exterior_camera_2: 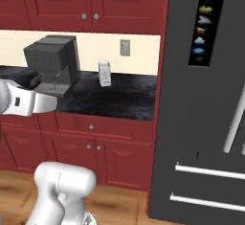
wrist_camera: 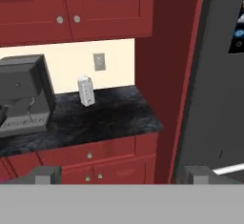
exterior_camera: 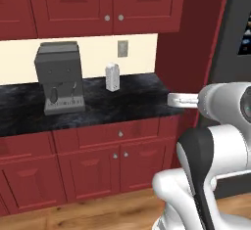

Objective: Close all open cabinet doors.

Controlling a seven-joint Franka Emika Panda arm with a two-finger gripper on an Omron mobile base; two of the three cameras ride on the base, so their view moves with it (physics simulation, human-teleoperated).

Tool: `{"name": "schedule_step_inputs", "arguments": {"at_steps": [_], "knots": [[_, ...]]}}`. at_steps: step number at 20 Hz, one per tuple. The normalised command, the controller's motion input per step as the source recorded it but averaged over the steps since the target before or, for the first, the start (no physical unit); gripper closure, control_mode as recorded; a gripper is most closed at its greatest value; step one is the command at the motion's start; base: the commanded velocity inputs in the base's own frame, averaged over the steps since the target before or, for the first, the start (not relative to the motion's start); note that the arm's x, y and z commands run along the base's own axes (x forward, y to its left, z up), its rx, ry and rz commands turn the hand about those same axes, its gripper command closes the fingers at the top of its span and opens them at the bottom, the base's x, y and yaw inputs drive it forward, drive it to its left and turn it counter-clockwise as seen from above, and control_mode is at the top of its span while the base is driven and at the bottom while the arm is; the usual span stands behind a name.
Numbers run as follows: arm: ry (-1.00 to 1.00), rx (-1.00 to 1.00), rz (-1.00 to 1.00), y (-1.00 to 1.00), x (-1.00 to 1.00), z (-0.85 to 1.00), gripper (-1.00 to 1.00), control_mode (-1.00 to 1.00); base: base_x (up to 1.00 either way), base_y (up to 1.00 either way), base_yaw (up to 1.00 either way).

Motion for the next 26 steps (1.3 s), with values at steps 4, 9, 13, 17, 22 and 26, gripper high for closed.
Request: {"name": "schedule_step_inputs", "arguments": {"at_steps": [4, 9, 13, 17, 22, 26], "knots": [[0.0, 0.0, 0.0, 0.0, 0.0, 0.0, -1.0, 1.0, -0.86, -0.87, -0.04], [0.0, 0.0, 0.0, 0.0, 0.0, 0.0, -1.0, 1.0, -0.51, -0.98, -0.07], [0.0, 0.0, 0.0, 0.0, 0.0, 0.0, -1.0, 1.0, -0.3, -1.0, -0.09], [0.0, 0.0, 0.0, 0.0, 0.0, 0.0, -1.0, 1.0, -0.27, -1.0, -0.07], [0.0, 0.0, 0.0, 0.0, 0.0, 0.0, -1.0, 1.0, -0.22, -1.0, -0.06], [0.0, 0.0, 0.0, 0.0, 0.0, 0.0, -1.0, 1.0, -0.06, -1.0, -0.05]]}}
